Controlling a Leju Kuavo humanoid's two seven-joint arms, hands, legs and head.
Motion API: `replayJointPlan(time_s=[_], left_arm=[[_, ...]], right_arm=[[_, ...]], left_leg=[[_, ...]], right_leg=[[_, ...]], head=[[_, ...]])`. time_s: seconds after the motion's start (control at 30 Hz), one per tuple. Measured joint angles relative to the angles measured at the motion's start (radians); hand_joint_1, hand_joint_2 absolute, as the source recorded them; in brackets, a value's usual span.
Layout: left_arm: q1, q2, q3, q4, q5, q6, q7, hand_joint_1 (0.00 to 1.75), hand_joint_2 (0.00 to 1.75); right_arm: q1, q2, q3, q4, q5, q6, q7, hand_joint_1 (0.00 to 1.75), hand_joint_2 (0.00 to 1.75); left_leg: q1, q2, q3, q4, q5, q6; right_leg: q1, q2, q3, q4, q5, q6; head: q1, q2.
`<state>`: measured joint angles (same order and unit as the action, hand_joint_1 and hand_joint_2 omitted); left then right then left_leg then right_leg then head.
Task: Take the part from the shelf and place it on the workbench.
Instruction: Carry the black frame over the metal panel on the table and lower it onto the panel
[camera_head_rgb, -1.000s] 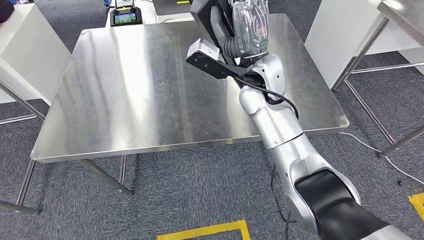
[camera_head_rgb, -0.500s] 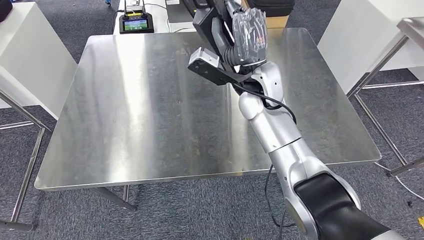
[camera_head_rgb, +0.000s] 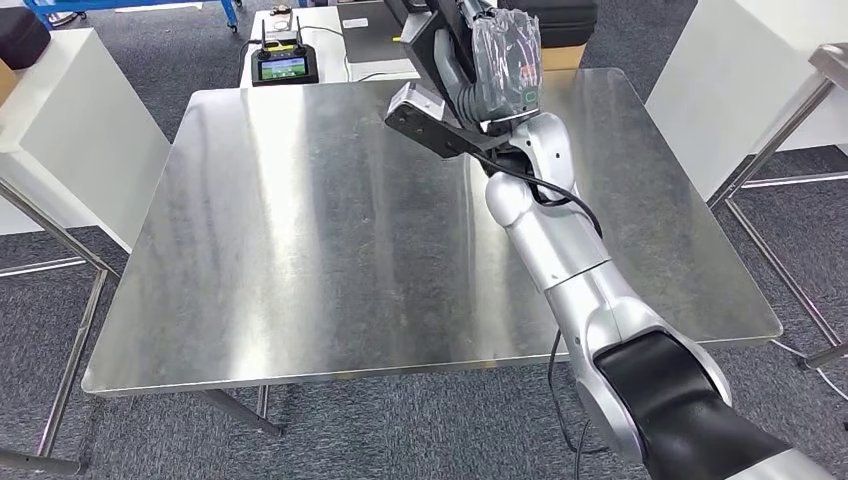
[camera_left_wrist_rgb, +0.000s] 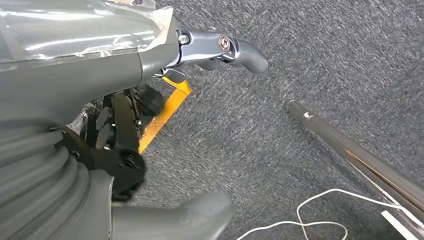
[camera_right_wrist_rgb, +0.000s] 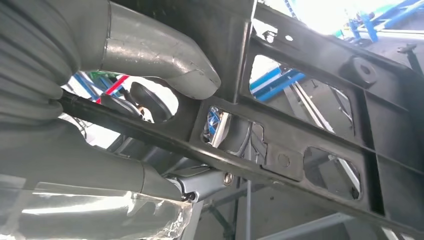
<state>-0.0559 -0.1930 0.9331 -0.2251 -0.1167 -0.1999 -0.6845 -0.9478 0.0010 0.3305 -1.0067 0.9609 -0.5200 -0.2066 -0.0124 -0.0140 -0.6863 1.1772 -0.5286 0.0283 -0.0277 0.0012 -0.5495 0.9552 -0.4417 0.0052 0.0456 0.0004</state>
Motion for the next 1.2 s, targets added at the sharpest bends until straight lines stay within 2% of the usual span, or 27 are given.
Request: replayJointPlan(time_s=[0.03,0.07,0.1,0.13,0.17,0.2,0.23,0.27,0.37,0.5,0.63,0.83,0.97,1.2], left_arm=[[0.000,0.000,0.000,0.000,0.000,0.000,0.000,0.00,1.75],[0.000,0.001,0.001,0.000,0.000,0.000,-0.001,0.00,1.75],[0.000,0.001,0.001,0.000,0.001,-0.001,-0.002,0.00,1.75],[0.000,0.001,0.001,-0.002,0.001,-0.004,-0.004,0.00,1.75],[-0.001,0.002,0.002,-0.004,0.001,-0.007,-0.007,0.00,1.75],[-0.001,0.001,0.002,-0.008,-0.002,-0.010,-0.010,0.00,1.75],[-0.002,0.000,0.002,-0.014,-0.006,-0.014,-0.012,0.00,1.75],[-0.002,-0.002,0.001,-0.021,-0.011,-0.020,-0.014,0.00,1.75],[0.001,-0.007,-0.001,-0.046,-0.019,-0.057,-0.016,0.00,1.75],[0.009,-0.014,-0.008,-0.088,-0.025,-0.090,-0.017,0.00,1.75],[0.017,-0.023,-0.026,-0.122,-0.018,-0.082,-0.017,0.00,1.75],[0.020,-0.029,-0.032,-0.145,0.005,-0.082,-0.017,0.00,1.75],[0.022,-0.029,-0.043,-0.146,0.004,-0.083,-0.017,0.00,1.75],[0.021,-0.028,-0.054,-0.135,0.001,-0.086,-0.017,0.00,1.75]], right_arm=[[-0.002,0.000,0.000,0.006,0.000,-0.001,0.000,1.75,1.75],[-0.003,0.000,0.000,0.012,0.001,-0.001,0.000,1.75,1.75],[-0.004,0.000,0.000,0.016,0.007,-0.001,0.003,1.75,1.75],[-0.005,-0.001,0.000,0.021,0.019,0.000,0.011,1.75,1.75],[-0.008,-0.002,0.000,0.026,0.039,0.001,0.025,1.75,1.75],[-0.013,-0.004,0.001,0.034,0.068,0.000,0.045,1.75,1.75],[-0.019,-0.009,0.001,0.046,0.104,-0.003,0.070,1.75,1.75],[-0.024,-0.015,0.001,0.063,0.145,-0.010,0.097,1.75,1.75],[-0.035,-0.046,0.001,0.149,0.289,-0.039,0.197,1.75,1.75],[-0.053,-0.100,0.000,0.329,0.467,-0.057,0.355,1.75,1.75],[-0.052,-0.147,-0.007,0.495,0.542,-0.023,0.462,1.75,1.75],[0.003,-0.179,-0.019,0.641,0.582,0.053,0.552,1.75,1.75],[0.054,-0.190,-0.024,0.677,0.596,0.070,0.585,0.00,0.00],[0.101,-0.210,-0.032,0.703,0.604,0.074,0.608,0.00,0.00]], left_leg=[[0.010,0.004,-0.033,0.059,-0.016,-0.008],[0.019,0.007,-0.054,0.087,-0.014,-0.016],[0.027,0.009,-0.054,0.074,0.009,-0.022],[0.034,0.011,-0.033,0.022,0.047,-0.028],[0.040,0.013,0.001,-0.052,0.085,-0.033],[0.041,0.013,0.037,-0.117,0.109,-0.036],[0.041,0.012,0.062,-0.163,0.121,-0.035],[0.040,0.011,0.075,-0.186,0.121,-0.032],[0.030,0.003,0.078,-0.192,0.119,-0.021],[0.016,-0.007,0.077,-0.191,0.118,-0.002],[0.013,-0.007,0.076,-0.191,0.118,0.007],[0.008,-0.006,0.075,-0.191,0.119,0.012],[0.008,-0.006,0.075,-0.191,0.119,0.014],[0.010,-0.005,0.075,-0.191,0.119,0.014]], right_leg=[[-0.001,0.000,0.002,0.000,-0.001,0.000],[-0.002,0.000,0.005,0.001,-0.003,0.001],[-0.004,0.000,0.008,0.001,-0.006,0.003],[-0.006,0.001,0.013,0.002,-0.009,0.007],[-0.009,0.001,0.019,0.003,-0.014,0.013],[-0.008,0.001,0.022,0.004,-0.018,0.019],[-0.006,0.000,0.023,0.004,-0.021,0.026],[-0.001,0.000,0.022,0.005,-0.023,0.029],[0.010,-0.004,0.023,0.004,-0.025,0.033],[0.005,-0.015,0.031,-0.007,-0.022,0.037],[0.002,-0.016,0.035,-0.017,-0.017,0.045],[-0.002,-0.016,0.034,-0.019,-0.014,0.059],[-0.002,-0.016,0.034,-0.018,-0.014,0.064],[-0.001,-0.015,0.034,-0.018,-0.014,0.063]], head=[[0.000,0.000],[0.000,0.000],[0.000,0.000],[0.000,0.000],[0.000,0.000],[0.000,0.000],[-0.001,0.000],[-0.001,0.000],[0.002,0.000],[0.002,0.000],[0.002,0.000],[0.002,0.000],[0.002,0.000],[0.002,0.000]])
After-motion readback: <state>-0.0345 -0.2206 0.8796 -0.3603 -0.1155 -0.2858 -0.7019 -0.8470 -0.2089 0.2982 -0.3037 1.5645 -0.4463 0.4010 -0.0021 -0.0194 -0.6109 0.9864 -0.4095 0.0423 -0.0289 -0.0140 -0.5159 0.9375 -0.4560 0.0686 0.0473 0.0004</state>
